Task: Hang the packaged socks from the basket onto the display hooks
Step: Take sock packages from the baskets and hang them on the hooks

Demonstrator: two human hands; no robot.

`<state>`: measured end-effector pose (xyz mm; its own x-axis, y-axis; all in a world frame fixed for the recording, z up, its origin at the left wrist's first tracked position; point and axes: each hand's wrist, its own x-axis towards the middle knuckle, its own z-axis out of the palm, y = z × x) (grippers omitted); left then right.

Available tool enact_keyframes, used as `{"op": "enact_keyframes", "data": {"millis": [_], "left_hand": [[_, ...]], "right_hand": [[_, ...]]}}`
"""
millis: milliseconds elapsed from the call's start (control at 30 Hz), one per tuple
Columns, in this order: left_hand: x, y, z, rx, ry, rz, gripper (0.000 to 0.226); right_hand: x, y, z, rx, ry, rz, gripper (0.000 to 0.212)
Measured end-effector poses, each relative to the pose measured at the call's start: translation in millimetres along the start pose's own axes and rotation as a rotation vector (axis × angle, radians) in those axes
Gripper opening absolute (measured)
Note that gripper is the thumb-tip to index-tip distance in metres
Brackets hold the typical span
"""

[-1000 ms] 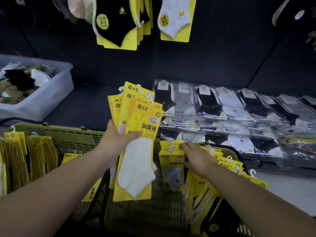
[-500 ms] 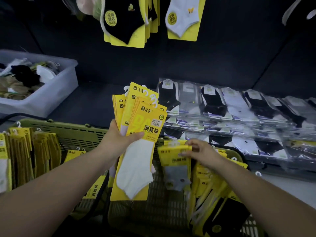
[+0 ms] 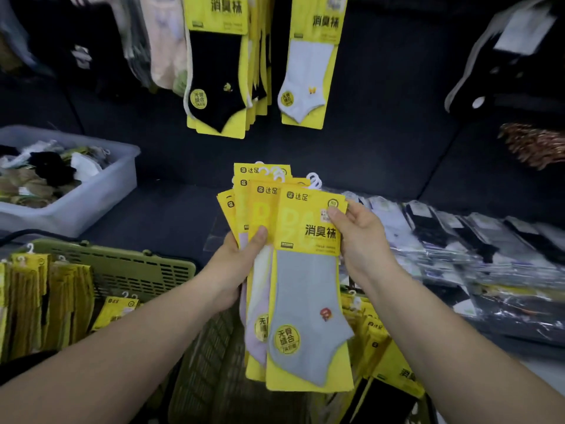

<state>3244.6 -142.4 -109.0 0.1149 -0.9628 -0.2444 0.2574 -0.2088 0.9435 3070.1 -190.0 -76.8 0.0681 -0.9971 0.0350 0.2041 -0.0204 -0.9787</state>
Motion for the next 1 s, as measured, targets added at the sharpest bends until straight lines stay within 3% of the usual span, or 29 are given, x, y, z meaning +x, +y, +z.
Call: {"op": "enact_keyframes", "data": {"millis": [233, 400, 567, 700, 867, 1000], "left_hand": [[-35.2, 29.8, 15.0, -0.004, -0.036, 0.063, 0.083], [-42.0, 64.8, 30.3, 0.001, -0.011, 0.171, 0.071], [-19.3, 87.4, 27.9, -0.035, -0.019, 0.219, 0.087], [9.5, 111.5, 18.3, 0.015, 0.055, 0.318, 0.070], [48.6, 146.6, -4.8, 0.120, 0.229, 0.518, 0.066], [73.8, 153.6, -27.7, 0.090, 0.252, 0.528, 0.052]], "right_hand": [[-19.4, -36.8, 16.1, 0.024, 0.050, -0.085, 0.024], [-23.8, -76.4, 16.9, -0.004, 0.008, -0.140, 0.038], [1.2, -112.8, 16.5, -0.058, -0.080, -0.088, 0.032], [35.2, -140.1, 21.1, -0.160, -0.128, -0.070, 0.029], [87.0, -177.6, 36.7, -0.283, -0.032, -0.246, 0.020], [141.4, -203.3, 62.4, -0.364, 0.130, -0.376, 0.012]]}}
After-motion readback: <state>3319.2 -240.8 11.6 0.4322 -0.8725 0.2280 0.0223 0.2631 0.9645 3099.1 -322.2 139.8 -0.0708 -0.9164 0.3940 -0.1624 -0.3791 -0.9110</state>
